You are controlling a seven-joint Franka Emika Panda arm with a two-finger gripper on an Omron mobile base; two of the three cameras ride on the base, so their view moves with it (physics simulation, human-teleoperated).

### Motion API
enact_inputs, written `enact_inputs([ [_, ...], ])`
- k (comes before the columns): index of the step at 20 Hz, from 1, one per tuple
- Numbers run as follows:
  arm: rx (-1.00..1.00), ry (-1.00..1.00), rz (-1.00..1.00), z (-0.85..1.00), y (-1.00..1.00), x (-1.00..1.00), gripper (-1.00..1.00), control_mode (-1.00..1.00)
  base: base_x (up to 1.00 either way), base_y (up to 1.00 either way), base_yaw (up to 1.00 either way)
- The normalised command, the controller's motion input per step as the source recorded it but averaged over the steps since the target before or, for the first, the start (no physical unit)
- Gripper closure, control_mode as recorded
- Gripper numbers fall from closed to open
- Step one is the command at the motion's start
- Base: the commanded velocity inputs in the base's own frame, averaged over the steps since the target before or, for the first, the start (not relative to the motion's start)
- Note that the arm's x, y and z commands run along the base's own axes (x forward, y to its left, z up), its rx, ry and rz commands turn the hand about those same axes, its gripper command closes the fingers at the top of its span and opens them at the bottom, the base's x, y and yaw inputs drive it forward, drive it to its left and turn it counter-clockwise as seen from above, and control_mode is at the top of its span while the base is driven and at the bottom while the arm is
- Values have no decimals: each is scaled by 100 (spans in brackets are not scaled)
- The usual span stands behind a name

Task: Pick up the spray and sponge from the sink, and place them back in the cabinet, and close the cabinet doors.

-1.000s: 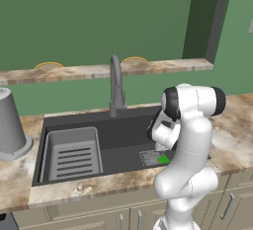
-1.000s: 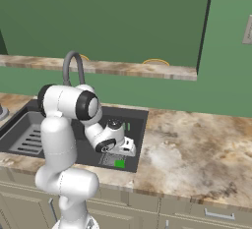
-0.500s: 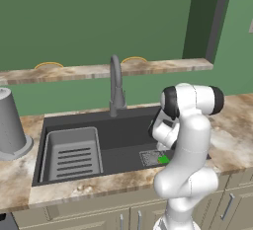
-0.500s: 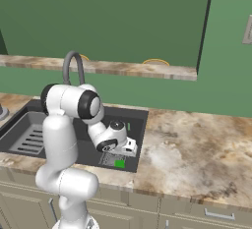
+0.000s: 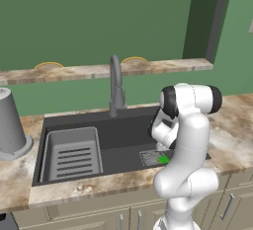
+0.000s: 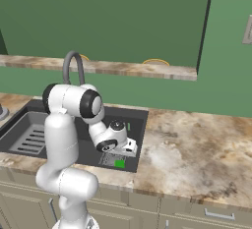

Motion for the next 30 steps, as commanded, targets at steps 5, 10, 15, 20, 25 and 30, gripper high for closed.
enact_inputs([
  [5, 0, 0, 0, -9, 0, 7, -100, -100, 0, 0, 0],
  [10, 0, 0, 0, -11, 0, 5, -100, -100, 0, 0, 0],
  [15, 0, 1, 0, -13, 0, 2, -100, -100, 0, 0, 0],
  [20, 0, 4, 0, -13, 0, 0, -100, -100, 0, 0, 0],
  [25, 0, 4, 0, -16, 0, 0, -100, -100, 0, 0, 0],
  [30, 0, 2, 0, -12, 0, 0, -100, -100, 0, 0, 0],
])
